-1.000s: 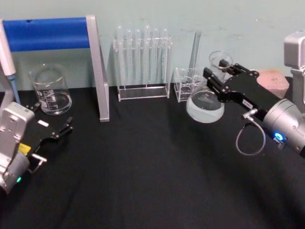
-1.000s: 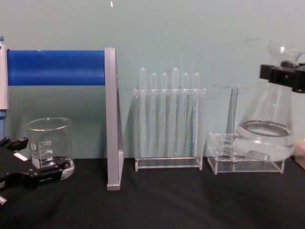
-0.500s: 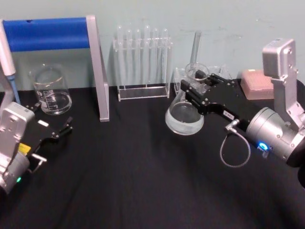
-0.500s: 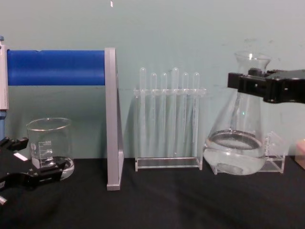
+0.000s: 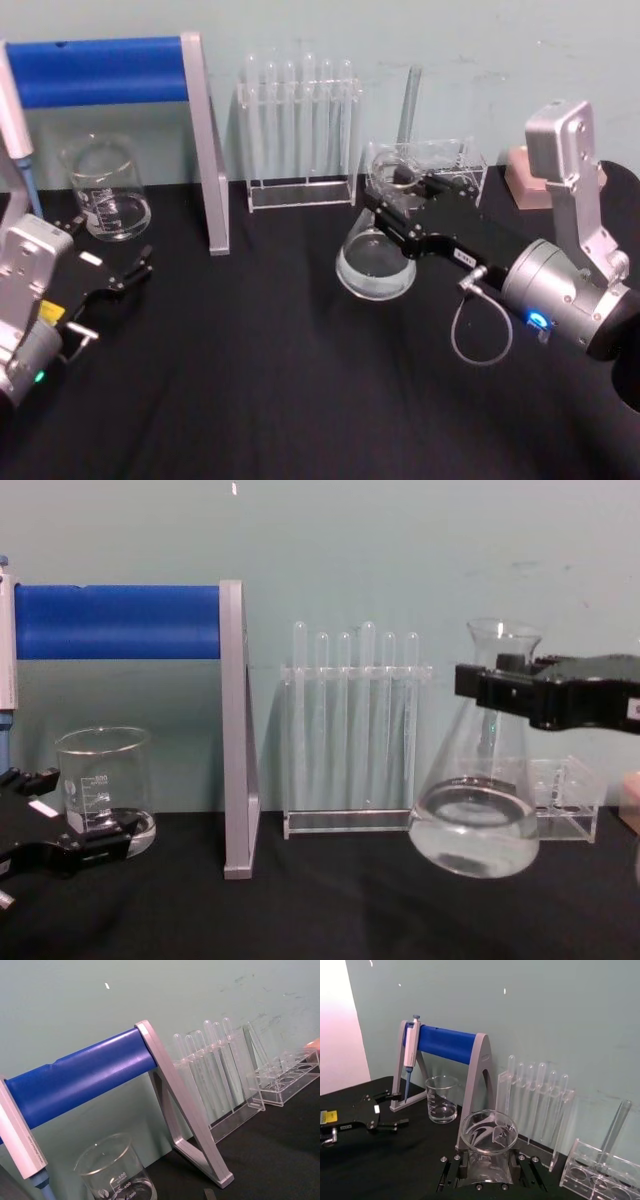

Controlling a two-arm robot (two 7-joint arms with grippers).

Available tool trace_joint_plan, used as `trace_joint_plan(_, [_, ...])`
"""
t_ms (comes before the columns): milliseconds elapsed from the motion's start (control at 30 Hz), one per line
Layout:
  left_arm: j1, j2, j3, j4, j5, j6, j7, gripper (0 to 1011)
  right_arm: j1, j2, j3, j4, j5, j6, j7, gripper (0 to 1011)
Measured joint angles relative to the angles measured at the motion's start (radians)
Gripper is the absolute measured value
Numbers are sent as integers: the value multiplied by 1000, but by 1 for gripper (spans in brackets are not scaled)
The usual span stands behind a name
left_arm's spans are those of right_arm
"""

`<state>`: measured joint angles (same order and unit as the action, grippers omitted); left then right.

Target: Grasp the erlenmeyer flask with one hand, shake it three times, then place it back.

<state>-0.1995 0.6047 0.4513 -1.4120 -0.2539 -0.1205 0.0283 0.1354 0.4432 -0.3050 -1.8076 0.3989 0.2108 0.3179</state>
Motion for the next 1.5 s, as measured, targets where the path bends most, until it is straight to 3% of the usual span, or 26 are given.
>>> trace_joint_plan(300, [0, 0, 0, 0, 0, 0, 0, 1001, -1, 0, -20, 27, -9, -27, 12, 456])
trace_joint_plan(767, [0, 0, 0, 0, 0, 0, 0, 1001, -9, -18, -47, 94, -57, -88, 17, 456])
trace_joint_plan(1500, [0, 0, 0, 0, 0, 0, 0, 1001, -3, -63, -37, 199, -119, -145, 9, 456])
